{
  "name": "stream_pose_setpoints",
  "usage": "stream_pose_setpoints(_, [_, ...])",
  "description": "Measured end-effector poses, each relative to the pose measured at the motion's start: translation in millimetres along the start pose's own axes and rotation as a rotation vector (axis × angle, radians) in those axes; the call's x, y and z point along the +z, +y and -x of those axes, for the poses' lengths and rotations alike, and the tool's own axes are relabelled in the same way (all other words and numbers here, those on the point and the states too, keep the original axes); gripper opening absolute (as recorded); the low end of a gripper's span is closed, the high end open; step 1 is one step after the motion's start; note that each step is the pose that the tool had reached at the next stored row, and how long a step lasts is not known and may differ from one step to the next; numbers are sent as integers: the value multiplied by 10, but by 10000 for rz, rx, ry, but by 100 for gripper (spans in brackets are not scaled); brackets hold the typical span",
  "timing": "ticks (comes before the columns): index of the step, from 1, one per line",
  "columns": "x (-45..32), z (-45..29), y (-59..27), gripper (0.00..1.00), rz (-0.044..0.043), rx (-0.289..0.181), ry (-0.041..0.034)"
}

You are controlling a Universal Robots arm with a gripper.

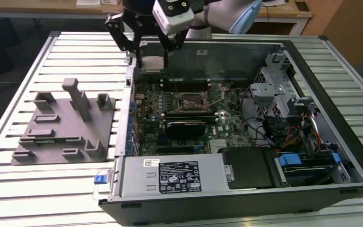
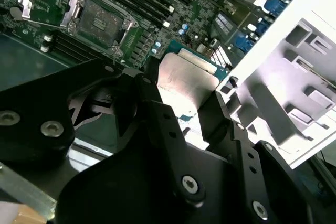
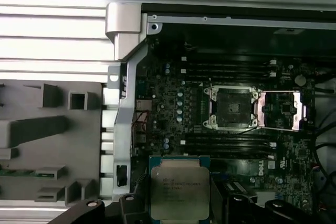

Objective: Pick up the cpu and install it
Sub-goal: 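Pick up the cpu and move it towards the insertion slot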

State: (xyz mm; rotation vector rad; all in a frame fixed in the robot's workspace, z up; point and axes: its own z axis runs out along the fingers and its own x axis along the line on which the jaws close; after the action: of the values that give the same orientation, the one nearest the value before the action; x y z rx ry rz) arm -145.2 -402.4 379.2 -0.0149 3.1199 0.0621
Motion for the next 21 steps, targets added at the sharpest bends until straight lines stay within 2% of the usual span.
stream_pose_setpoints(13, [209,344,20,54,0,1,37])
stream_pose_setpoints(21, [334,542,70,54,2,2,61])
